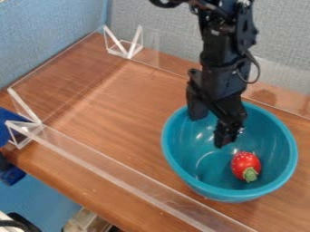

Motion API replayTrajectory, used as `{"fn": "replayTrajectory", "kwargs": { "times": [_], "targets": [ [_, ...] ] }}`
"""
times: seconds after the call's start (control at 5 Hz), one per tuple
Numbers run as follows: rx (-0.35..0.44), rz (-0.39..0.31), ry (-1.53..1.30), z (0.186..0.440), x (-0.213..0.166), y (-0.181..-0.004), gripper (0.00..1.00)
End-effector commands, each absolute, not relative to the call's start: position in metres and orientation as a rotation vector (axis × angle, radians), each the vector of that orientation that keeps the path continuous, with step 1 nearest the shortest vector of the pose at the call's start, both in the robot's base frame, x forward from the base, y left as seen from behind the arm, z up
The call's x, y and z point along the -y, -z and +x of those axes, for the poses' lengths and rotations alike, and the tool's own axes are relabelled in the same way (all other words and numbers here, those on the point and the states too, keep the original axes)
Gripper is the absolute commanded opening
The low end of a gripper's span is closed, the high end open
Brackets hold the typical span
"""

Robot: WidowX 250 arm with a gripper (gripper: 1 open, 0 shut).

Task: Put the strawberry in the blue bowl

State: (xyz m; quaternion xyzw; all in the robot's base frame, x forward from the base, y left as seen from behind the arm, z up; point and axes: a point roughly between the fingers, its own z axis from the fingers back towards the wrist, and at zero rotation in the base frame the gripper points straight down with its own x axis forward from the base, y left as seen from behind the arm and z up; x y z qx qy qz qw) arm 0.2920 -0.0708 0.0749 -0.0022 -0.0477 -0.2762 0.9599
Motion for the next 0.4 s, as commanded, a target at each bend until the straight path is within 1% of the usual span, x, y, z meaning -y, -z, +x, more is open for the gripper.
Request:
{"fn": "replayTrajectory", "kwargs": {
  "times": [0.0, 0.2],
  "targets": [
    [0.172, 0.008, 0.564, 0.2996, 0.0751, -0.0987, 1.0],
    [0.168, 0.014, 0.561, 0.2976, 0.0758, -0.1003, 1.0]
  ]
}}
